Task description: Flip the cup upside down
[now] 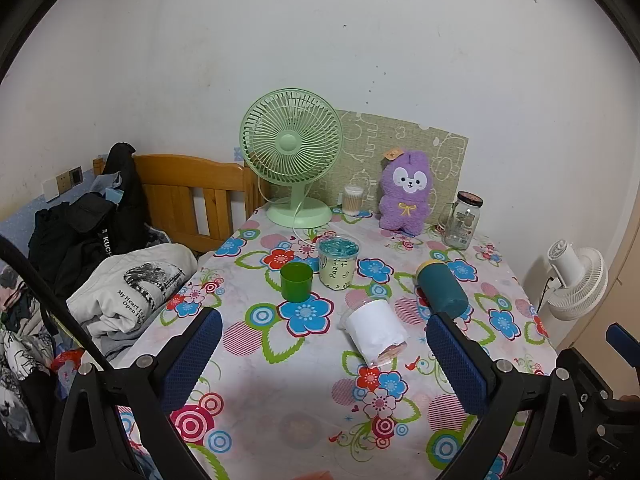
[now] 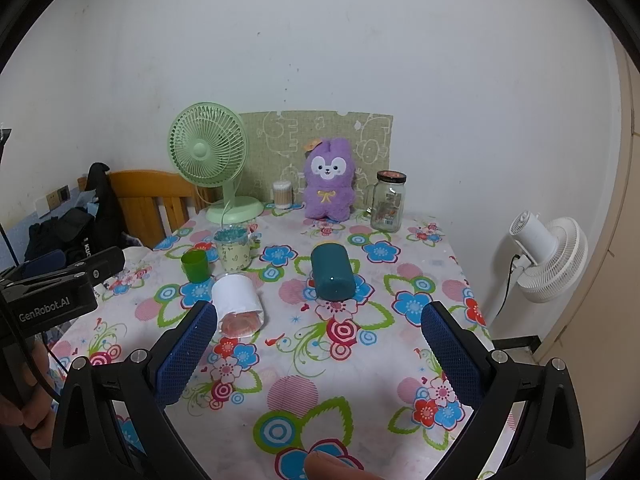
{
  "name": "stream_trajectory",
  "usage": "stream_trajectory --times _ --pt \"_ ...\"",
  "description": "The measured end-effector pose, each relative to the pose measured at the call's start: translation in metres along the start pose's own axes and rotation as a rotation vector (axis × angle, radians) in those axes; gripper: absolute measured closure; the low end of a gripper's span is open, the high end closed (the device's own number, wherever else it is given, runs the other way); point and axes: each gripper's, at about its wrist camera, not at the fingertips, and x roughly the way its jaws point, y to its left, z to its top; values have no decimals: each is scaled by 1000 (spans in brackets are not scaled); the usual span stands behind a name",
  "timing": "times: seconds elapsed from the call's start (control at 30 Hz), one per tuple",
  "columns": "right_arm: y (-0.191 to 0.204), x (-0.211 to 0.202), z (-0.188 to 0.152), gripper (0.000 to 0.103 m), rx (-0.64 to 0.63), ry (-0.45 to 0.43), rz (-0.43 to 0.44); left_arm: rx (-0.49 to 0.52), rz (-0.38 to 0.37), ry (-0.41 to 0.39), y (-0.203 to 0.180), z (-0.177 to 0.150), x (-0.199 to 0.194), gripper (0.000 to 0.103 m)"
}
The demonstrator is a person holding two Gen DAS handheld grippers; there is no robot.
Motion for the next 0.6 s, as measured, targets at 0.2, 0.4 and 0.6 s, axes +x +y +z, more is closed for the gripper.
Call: stream_trajectory --times 0.2,0.4,0.6 --pt "0 1 -1 0 2 2 1 1 1 2 0 0 0 0" --pt "0 0 -2 0 3 2 1 -1 0 2 2 -1 0 0" --pt "-1 0 -1 0 4 4 2 1 2 4 1 -1 1 0"
